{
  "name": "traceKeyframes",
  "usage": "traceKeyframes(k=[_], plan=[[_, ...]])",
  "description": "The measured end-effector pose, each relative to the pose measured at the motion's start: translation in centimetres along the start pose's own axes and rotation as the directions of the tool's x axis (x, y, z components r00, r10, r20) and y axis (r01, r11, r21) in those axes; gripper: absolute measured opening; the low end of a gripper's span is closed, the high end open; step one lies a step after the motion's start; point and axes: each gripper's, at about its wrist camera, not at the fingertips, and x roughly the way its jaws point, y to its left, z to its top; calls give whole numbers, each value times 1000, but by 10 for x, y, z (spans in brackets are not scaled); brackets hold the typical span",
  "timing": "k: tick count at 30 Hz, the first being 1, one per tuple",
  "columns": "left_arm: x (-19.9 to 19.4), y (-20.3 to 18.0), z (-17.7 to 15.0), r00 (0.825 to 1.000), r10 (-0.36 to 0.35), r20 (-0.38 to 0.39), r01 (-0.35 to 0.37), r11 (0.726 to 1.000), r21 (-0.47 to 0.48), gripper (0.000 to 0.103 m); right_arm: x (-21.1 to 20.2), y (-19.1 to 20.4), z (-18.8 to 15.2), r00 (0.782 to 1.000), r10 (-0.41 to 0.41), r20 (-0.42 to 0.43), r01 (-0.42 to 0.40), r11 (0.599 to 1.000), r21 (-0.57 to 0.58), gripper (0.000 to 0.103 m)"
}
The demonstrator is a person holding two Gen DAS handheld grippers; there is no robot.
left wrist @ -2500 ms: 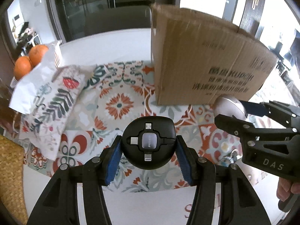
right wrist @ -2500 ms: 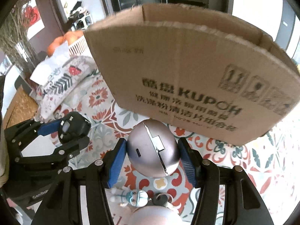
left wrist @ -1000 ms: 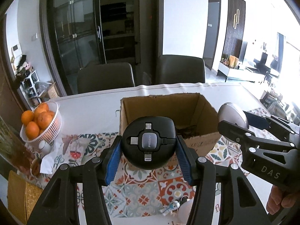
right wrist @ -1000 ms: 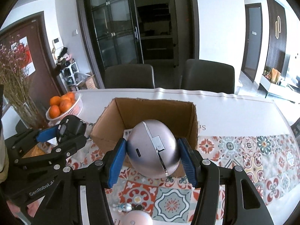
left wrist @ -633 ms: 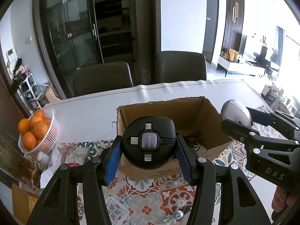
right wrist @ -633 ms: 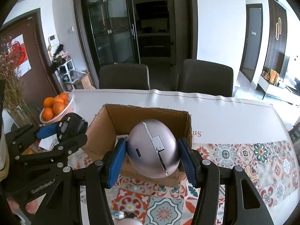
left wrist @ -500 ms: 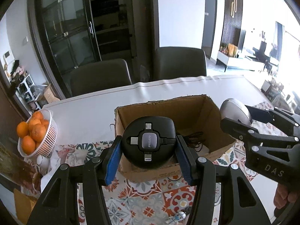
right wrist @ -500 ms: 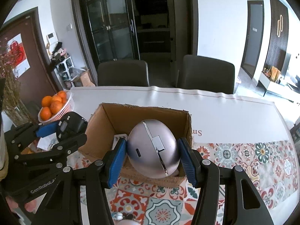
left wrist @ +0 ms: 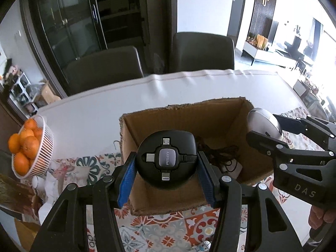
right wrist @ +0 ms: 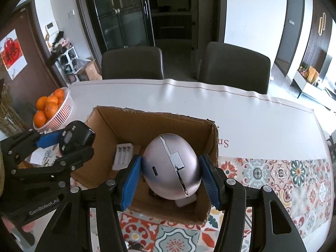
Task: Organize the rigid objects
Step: 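Open the left tool over the box while the right tool releases the silver speaker, then withdraw both tools from the box toward the figurine and pink speaker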
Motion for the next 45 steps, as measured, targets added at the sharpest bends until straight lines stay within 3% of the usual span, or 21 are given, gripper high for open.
traceKeyframes(k=[11, 15, 25, 33, 45], plan=[[28, 0, 2, 996, 3, -92, -3, 1000, -1, 56, 24, -1, 0, 996, -3, -88, 1, 1000, -18, 58], [22, 0, 2, 997, 18, -70, -17, 1000, 5, 66, 23, -7, -3, 996, -13, -85, 14, 1000, 5, 67], [-13, -1, -12, 996, 80, 26, -79, 997, -24, 75, -6, -6, -14, 999, -48, 1, 48, 998, 38, 67], [-44, -1, -33, 995, 62, 81, -57, 996, -65, 85, -34, -1, -28, 997, -38, 68, 33, 997, 72, 67], [-84, -11, -77, 985, 93, 148, -85, 995, -58, 86, -71, 14, -65, 989, -64, 131, 58, 997, 46, 68]])
